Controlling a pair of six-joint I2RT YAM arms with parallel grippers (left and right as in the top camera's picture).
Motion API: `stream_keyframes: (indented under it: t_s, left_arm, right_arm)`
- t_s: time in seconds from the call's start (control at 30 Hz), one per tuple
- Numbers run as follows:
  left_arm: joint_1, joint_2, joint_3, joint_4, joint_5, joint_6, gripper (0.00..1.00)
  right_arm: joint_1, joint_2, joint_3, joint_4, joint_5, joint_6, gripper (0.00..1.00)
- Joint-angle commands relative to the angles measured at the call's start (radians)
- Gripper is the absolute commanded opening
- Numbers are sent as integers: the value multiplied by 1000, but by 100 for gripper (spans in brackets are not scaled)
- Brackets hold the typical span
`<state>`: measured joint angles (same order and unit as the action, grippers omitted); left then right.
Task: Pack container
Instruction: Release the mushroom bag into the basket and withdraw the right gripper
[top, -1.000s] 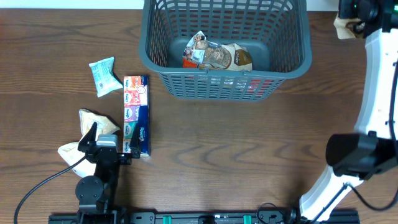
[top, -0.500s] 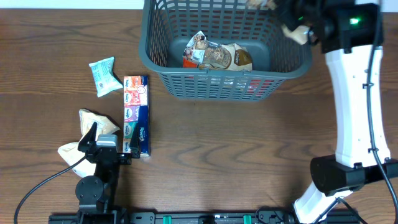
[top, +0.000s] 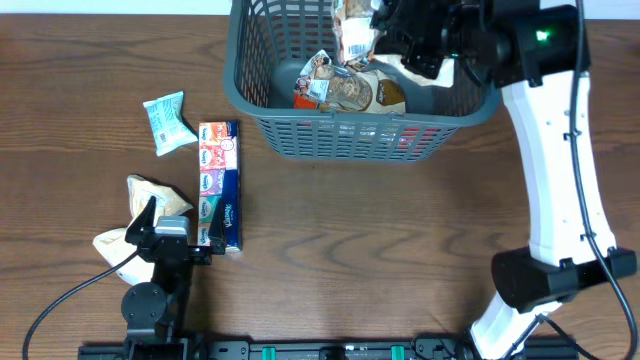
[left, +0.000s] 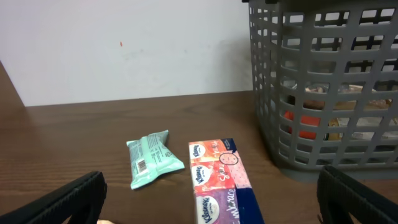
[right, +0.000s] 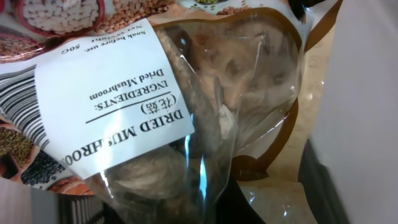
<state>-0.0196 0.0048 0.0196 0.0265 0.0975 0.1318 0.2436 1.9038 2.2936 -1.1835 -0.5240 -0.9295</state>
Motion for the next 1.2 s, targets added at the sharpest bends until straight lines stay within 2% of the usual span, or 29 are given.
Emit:
stream_keyframes:
  t_s: [0.0,0.33,0.7,0.73,0.77,0.8,1.0,1.17]
  left_arm:
    - [0,0,-15,5,0,1,99]
    - [0,0,-15,5,0,1,99]
    - [0,0,-16,-22,0,2,99]
    - [0,0,-16,-32,0,2,99]
    - [0,0,-16,-44,0,2,99]
    - [0,0,-16,-55,0,2,98]
    - [0,1,-15,-90,0,2,99]
    - [0,1,-15,-86,-1,2,99]
  right_arm:
    - [9,83,3,-17,-38,21,1]
    - [8,245,3,-64,189,42,1]
    - [6,324,3,-149,206,45,2]
    - [6,324,2,-152,206,59,14]
    - [6,324,2,-154,206,76,31]
    - [6,324,2,-155,206,91,38]
    - [6,323,3,-156,200,114,52]
    - [6,303,18,-114,133,114,54]
